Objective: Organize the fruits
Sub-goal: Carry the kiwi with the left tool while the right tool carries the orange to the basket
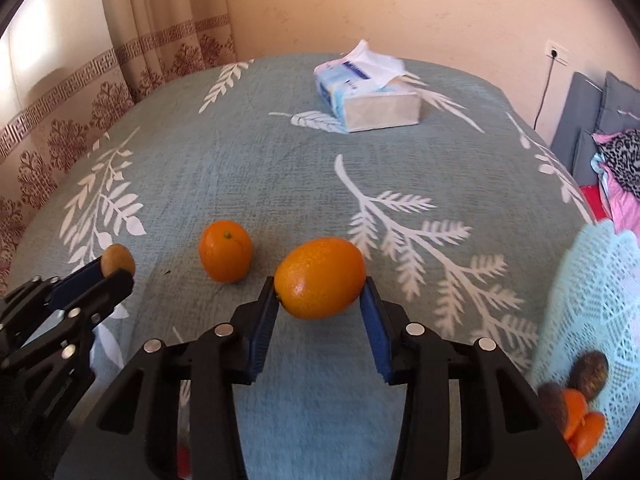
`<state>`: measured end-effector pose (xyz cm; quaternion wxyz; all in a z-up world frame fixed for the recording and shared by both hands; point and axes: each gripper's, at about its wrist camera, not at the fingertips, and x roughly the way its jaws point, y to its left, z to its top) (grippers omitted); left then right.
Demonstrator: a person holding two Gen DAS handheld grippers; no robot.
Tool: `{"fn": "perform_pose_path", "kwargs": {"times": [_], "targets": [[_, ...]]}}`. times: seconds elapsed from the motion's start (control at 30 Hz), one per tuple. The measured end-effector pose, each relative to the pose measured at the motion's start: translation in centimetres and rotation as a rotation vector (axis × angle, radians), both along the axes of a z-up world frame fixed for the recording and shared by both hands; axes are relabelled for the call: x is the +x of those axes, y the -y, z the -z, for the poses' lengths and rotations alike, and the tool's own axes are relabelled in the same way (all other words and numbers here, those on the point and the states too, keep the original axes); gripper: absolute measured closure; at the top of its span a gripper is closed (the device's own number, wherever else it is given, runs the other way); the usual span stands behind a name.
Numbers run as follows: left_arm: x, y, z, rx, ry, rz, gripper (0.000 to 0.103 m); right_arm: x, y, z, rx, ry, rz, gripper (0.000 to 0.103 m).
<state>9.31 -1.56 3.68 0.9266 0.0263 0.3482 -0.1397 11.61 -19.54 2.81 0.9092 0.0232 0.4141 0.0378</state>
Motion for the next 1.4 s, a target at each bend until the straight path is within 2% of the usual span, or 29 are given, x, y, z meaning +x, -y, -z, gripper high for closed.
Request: {"fn": "perform_pose_path", "kwargs": {"times": [0.63,0.83,1.07,1.4], "targets": [[-2.4,2.6,-1.1,0.050,0.047,0.022,0.078,-8.4,7.0,-4.0,0.032,0.100,0.146,0.060],[-3.3,4.0,-1.2,0.055,0.044,0.044,0.078,-11.3,10.5,-3.9,0.041,0.111,0.226,0.060],[-4.1,5.7,-1.5,0.067,0.044,0.070,0.078,-14.4,15.3,-2.4,0.061,0.081,0.344,0.060],[-4.9,8.1,-2.3,0.079,0.057,0.109,0.078,-16.2,17.2,-1.7,0.084,0.080,0.364,0.060]]}}
